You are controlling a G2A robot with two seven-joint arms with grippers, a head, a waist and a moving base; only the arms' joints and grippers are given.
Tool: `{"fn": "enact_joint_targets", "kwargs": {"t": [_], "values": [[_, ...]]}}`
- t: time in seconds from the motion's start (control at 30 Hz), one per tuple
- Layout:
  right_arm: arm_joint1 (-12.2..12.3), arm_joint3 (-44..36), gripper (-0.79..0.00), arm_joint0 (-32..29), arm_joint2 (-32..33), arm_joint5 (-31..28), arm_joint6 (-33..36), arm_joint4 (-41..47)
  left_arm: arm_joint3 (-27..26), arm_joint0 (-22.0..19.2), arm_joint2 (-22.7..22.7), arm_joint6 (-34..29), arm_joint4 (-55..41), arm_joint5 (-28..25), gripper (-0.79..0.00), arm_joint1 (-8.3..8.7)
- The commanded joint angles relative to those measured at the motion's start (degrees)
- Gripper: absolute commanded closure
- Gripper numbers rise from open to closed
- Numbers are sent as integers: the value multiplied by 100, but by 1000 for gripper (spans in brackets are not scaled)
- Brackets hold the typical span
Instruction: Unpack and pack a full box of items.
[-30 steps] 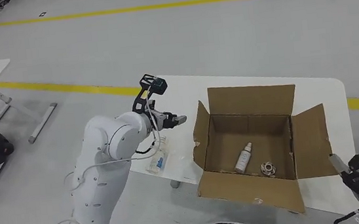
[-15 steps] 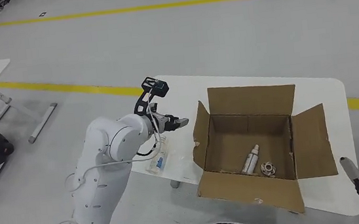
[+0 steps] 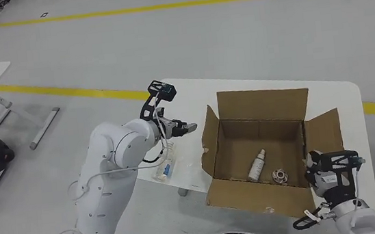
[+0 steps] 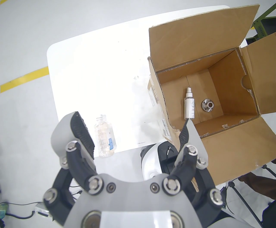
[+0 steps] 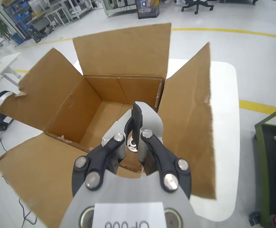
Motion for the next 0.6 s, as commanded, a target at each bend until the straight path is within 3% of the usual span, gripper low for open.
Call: {"fn": "enact_joint_targets", "kwargs": {"t": [0.0,0.43,0.57], "values": [[-4,46,0,57,-30,9,-1,-51,0,0,0,0,0,0,-785,0],[-20,171,0,120,-170,-163,145,-78,0,0,0,0,0,0,-785,0],[-166,366,0,749,-783,608,677,-257,0,0,0,0,0,0,-785,0]]}}
